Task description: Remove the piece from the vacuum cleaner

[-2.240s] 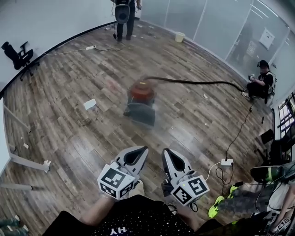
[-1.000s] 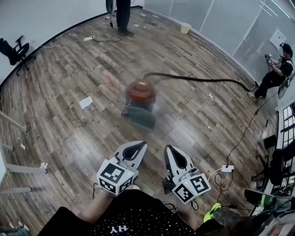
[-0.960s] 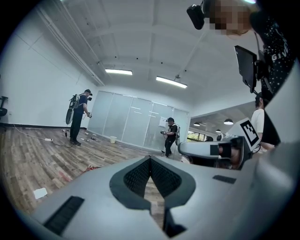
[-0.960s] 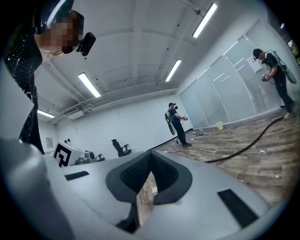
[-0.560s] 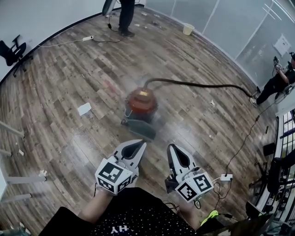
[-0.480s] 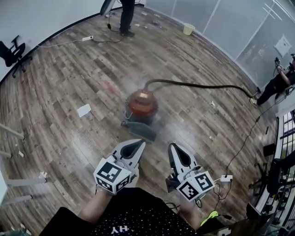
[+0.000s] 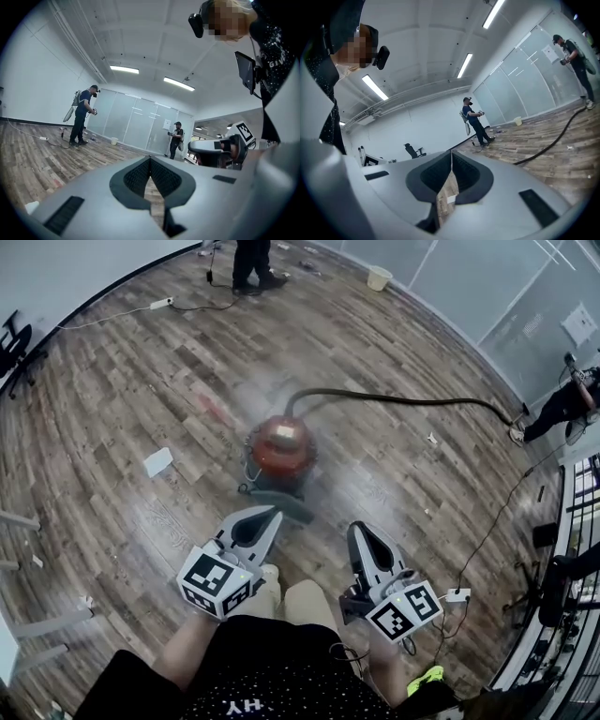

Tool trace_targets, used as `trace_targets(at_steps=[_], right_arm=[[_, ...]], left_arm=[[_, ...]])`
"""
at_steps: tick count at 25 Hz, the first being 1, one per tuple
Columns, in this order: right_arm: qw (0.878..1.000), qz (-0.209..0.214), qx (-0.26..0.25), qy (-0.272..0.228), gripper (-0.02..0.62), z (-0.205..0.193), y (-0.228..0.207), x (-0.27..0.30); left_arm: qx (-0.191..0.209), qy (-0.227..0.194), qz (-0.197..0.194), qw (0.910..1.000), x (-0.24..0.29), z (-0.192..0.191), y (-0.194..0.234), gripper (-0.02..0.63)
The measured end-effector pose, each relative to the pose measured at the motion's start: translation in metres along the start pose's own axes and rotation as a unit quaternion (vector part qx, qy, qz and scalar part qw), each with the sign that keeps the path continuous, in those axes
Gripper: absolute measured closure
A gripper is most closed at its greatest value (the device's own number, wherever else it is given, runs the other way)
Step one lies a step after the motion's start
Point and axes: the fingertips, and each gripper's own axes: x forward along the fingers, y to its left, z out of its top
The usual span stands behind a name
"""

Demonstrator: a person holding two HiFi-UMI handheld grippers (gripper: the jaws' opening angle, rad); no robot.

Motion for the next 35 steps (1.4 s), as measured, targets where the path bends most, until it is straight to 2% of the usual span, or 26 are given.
trace_targets(at_steps=[3, 6, 12, 22, 32, 35], right_arm=[[1.000, 0.000, 0.000, 0.010, 0.584, -0.010, -0.017, 0.006], [1.000, 0.006, -0.002, 0.011, 0.584, -0.031, -0.039, 0.014], [1.000, 0.020, -0.004, 0.015, 0.584, -0.112, -0.098, 0.039], [1.000, 0.007, -0.005, 0.023, 0.584, -0.233, -0.177, 0.060], [1.000, 0.017, -0.016, -0.011, 0.584, -0.342, -0.245, 0.088], [0.999, -0.001, -0.034, -0.019, 0.584, -0.368, -0.264, 0.083]], left_arm=[[-0.004, 0.001, 0.007, 1.0000, 0.009, -0.011, 0.011, 0.600], [-0.008, 0.000, 0.009, 0.9999, 0.018, -0.038, 0.021, 0.600], [-0.004, -0.001, 0.013, 0.9999, 0.050, -0.125, 0.052, 0.600], [0.012, 0.003, -0.010, 0.9999, 0.092, -0.244, 0.091, 0.600], [0.025, -0.032, -0.003, 0.9992, 0.123, -0.349, 0.148, 0.600], [0.021, -0.047, 0.010, 0.9986, 0.128, -0.376, 0.162, 0.600]])
